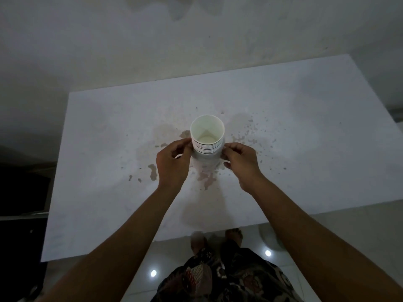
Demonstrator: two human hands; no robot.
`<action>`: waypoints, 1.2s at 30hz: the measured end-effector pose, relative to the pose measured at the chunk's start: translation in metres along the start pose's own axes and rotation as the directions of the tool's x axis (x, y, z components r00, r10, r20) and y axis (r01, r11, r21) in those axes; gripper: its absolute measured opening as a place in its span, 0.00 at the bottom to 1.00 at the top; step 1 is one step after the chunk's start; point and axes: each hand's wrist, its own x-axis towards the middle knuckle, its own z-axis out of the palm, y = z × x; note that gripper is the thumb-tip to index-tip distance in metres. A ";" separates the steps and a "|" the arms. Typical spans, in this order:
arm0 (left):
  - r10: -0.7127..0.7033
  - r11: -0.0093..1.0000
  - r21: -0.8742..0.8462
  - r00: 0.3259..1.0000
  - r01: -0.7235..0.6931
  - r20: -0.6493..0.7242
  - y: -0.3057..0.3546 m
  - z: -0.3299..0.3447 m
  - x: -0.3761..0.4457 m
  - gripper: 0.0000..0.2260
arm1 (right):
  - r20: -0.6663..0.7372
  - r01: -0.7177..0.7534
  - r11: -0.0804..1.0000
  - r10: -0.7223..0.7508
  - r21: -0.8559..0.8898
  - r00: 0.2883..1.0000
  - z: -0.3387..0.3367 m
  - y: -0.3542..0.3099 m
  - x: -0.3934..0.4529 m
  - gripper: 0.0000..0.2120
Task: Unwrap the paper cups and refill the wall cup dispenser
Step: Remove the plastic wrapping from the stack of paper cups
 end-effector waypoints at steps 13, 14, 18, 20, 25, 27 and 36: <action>0.123 0.920 0.338 0.964 -0.200 0.235 -0.029 0.004 0.014 0.13 | -0.059 0.076 0.997 -0.075 0.021 0.995 0.007 -0.007 -0.003 0.08; 0.124 0.914 0.348 0.960 -0.209 0.250 -0.028 0.004 0.014 0.13 | -0.037 0.063 0.996 -0.061 0.055 0.997 0.009 -0.007 -0.005 0.09; 0.039 0.943 0.283 0.905 -0.173 0.424 -0.017 0.001 0.008 0.21 | -0.046 0.020 0.996 -0.016 0.085 0.999 0.013 0.002 -0.003 0.09; 0.055 0.970 0.175 0.853 -0.169 0.519 -0.009 -0.003 0.003 0.28 | -0.091 0.045 0.998 -0.041 0.046 0.995 0.013 0.007 0.001 0.08; 0.105 0.985 0.079 0.903 -0.151 0.416 0.005 0.006 -0.005 0.32 | -0.083 0.149 0.972 -0.166 -0.183 0.983 0.010 0.021 0.009 0.08; 0.074 0.989 0.096 0.928 -0.117 0.365 0.004 0.013 -0.003 0.33 | -0.067 0.154 0.961 -0.173 -0.230 0.983 0.008 0.023 0.012 0.07; -0.003 0.967 0.236 0.927 -0.093 0.375 -0.030 0.018 0.007 0.35 | 0.089 -0.068 0.996 0.062 0.063 0.994 -0.002 0.002 0.000 0.08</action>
